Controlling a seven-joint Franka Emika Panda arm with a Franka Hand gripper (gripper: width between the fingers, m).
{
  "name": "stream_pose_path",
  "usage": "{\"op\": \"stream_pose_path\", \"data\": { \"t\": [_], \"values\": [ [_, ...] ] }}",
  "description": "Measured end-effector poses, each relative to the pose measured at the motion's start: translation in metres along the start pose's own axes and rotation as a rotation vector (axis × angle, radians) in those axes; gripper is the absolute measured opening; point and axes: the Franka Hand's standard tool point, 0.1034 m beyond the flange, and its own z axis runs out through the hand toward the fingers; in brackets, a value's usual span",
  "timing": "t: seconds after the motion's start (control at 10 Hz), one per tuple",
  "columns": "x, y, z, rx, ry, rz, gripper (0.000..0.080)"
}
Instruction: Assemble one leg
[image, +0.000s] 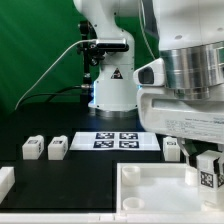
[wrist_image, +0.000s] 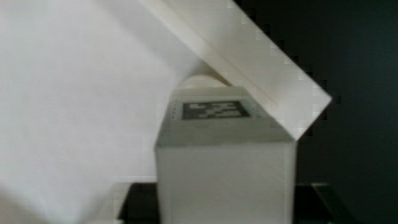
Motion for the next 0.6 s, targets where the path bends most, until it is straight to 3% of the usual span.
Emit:
{"op": "stream_pose_path", "data": {
  "t": [0.1, 0.3, 0.4, 0.5, 0.6],
  "values": [
    [0.0026, 0.003, 0.0001, 0.014, -0.021, 0.234, 0.0292],
    [0.0024, 0.0034, 0.0005, 0.015, -0.027, 0.267, 0.0292],
    [0.0022, 0.0037, 0.0011, 0.015, -0.027, 0.241, 0.0375],
    [0.0021, 0.0038, 0.0014, 0.015, -0.026, 0.201, 0.0528],
    [-0.0002, 0.0027, 0.002, 0.015, -0.019, 0.123, 0.0528]
  ]
}}
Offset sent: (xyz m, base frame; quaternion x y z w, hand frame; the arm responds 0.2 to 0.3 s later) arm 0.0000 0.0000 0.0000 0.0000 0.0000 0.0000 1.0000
